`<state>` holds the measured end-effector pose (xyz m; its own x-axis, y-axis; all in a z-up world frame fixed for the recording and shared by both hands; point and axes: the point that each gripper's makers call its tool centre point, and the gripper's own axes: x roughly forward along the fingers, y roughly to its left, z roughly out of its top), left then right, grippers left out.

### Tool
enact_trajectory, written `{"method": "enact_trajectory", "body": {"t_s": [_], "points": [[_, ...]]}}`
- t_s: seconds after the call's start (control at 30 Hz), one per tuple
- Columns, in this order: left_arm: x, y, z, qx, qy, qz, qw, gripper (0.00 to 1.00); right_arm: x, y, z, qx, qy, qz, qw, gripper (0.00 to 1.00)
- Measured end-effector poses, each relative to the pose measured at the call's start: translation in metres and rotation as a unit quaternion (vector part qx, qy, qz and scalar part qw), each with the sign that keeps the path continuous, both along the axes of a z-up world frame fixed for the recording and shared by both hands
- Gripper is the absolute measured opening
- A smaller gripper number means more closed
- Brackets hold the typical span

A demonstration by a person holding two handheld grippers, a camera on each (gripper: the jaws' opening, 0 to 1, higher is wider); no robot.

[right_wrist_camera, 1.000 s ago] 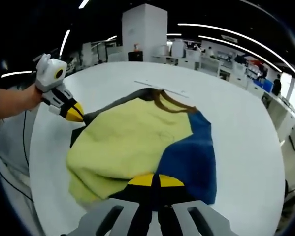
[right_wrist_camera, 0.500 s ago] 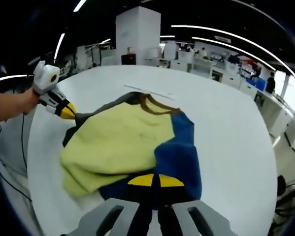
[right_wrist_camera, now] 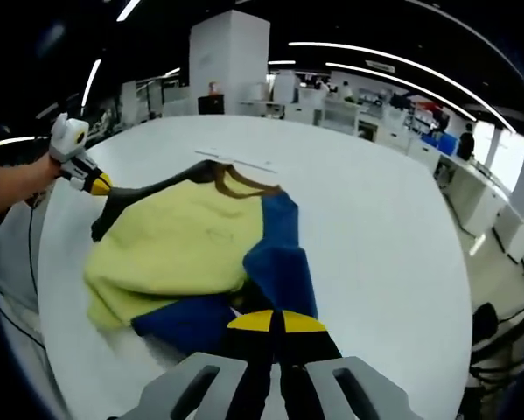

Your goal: Fold the garment on the visible template until the final outline fits inside the template.

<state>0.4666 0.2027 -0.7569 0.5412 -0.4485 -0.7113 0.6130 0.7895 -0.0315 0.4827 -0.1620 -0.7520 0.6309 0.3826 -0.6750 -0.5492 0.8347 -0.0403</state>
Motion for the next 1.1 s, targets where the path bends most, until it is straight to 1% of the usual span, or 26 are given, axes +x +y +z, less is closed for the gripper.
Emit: {"method": "enact_trajectory", "body": {"t_s": [0.23,0.43,0.63,0.9,1.0,1.1], "points": [[0.009,0.023,0.000,0.008,0.000,0.023,0.9997,0.00,0.008,-0.020,0.001,-0.010,0.001,-0.011,0.9999,0.00],[0.018,0.042,0.001,0.017,-0.001,0.040,0.9991,0.00,0.014,-0.038,-0.003,-0.021,0.005,-0.021,0.9996,0.00],[0.027,0.056,0.003,0.025,-0.003,0.048,0.9985,0.00,0.022,-0.055,-0.004,-0.033,0.009,-0.029,0.9990,0.00],[0.042,0.080,0.002,0.040,0.000,0.066,0.9970,0.00,0.034,-0.074,-0.005,-0.049,0.012,-0.038,0.9980,0.00],[0.048,0.089,0.003,0.045,0.001,0.072,0.9964,0.00,0.038,-0.084,-0.006,-0.058,0.014,-0.044,0.9973,0.00],[0.051,0.094,0.002,0.049,0.002,0.076,0.9959,0.00,0.041,-0.091,-0.006,-0.061,0.016,-0.048,0.9969,0.00]]}}
